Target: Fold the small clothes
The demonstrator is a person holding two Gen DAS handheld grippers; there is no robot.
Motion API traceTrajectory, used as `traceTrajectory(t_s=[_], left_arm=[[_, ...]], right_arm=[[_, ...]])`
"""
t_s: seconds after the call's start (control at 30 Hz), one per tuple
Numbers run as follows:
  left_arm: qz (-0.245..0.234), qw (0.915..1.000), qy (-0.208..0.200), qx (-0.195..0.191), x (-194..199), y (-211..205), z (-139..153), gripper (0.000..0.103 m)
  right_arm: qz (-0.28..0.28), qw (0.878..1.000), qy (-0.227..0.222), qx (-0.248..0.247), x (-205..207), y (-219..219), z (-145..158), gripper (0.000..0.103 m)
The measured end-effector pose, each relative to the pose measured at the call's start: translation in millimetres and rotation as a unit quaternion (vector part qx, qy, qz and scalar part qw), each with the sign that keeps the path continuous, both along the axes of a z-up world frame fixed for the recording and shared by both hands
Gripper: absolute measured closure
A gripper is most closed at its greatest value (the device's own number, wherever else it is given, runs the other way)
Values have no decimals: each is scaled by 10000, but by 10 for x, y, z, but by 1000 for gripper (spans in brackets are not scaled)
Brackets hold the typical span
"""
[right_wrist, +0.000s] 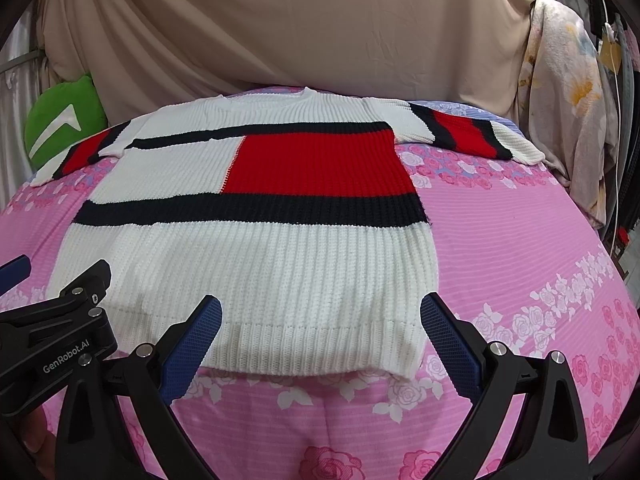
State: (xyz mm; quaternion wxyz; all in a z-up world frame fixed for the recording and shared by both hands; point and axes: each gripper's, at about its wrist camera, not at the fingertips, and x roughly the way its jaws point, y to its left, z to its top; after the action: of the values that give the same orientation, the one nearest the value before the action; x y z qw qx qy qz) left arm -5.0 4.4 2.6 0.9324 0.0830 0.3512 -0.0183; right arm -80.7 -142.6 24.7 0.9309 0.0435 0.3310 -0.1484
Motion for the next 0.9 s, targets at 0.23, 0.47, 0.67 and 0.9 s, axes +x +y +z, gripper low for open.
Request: traceTrajectory(t_s=[0.23, 0.47, 0.67, 0.9], left_arm=[[-64, 9998, 98, -171, 65, 56, -30, 5], [-20, 9989, 81, -468, 358, 305, 26, 5], [-64, 9991, -230, -355, 668, 441, 130, 5], [13, 9991, -320, -281, 1105, 436, 142, 5]], right_arm=[[246, 9991, -311, 166, 1, -164, 28, 5], [14, 9951, -710, 683, 186, -1309, 177, 5], [-1064, 9901, -583, 705, 632, -2811, 215, 5], [-2176, 9582, -1005, 1564, 1064, -4504, 62, 11]])
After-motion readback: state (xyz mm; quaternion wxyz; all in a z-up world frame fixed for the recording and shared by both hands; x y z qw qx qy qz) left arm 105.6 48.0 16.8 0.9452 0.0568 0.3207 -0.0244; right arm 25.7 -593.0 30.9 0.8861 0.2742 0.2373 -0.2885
